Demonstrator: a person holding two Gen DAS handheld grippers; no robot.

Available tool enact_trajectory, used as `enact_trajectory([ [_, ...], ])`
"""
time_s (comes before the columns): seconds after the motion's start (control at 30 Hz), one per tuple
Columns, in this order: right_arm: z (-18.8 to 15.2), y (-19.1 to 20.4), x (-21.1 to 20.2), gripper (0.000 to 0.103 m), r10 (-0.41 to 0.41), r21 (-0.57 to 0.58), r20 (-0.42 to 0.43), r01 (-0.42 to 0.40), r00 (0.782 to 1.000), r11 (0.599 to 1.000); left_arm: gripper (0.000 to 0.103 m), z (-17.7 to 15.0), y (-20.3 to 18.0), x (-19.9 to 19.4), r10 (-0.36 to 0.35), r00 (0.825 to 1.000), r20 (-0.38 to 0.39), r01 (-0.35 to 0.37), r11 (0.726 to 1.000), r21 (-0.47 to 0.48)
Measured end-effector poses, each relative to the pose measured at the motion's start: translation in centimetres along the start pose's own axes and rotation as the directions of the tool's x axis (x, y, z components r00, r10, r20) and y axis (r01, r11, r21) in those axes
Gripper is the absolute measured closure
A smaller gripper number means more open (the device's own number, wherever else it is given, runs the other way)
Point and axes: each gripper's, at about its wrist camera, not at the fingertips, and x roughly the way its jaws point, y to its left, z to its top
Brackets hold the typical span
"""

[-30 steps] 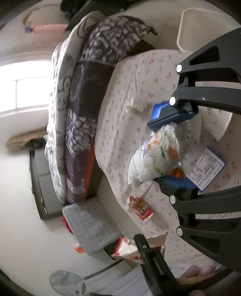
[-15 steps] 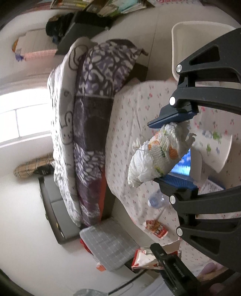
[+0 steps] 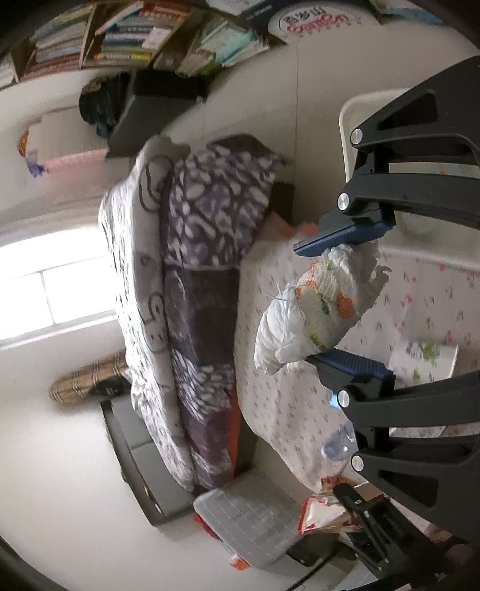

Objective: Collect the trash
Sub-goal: 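Carry the noodle cup and white wrapper to the bin and release both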

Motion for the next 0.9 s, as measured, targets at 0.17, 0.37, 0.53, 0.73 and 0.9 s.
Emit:
enact_trajectory([
  [0.17,0.6,-3.9,-0.6,0.054,-0.047,0.063,-0.034,0.049,0.998,0.997,0.045,-0.5,-3.0,0.3,-0.035,0.999,-0.009,0.035,0.998,0.044],
  [0.37,0.5,-7.8,-1.5,0.052,-0.088,0.111,-0.062,0.095,0.994,0.989,0.044,-1.1,-6.6,0.7,-0.086,0.996,-0.028,0.088,0.992,0.094],
  [0.53,0.5,-10.4,-2.6,0.04,-0.143,0.132,-0.051,0.148,0.988,0.98,0.044,-1.8,-10.3,0.9,-0.134,0.99,-0.05,0.14,0.98,0.14],
  [0.73,0.6,-13.8,-4.0,0.021,-0.217,0.189,-0.033,0.22,0.976,0.957,0.044,-3.2,-14.3,0.9,-0.172,0.982,-0.078,0.184,0.96,0.21],
  [0.9,0.9,-15.6,-4.6,0.016,-0.253,0.222,-0.026,0.252,0.967,0.942,0.043,-4.3,-16.9,0.8,-0.202,0.973,-0.114,0.225,0.941,0.252],
])
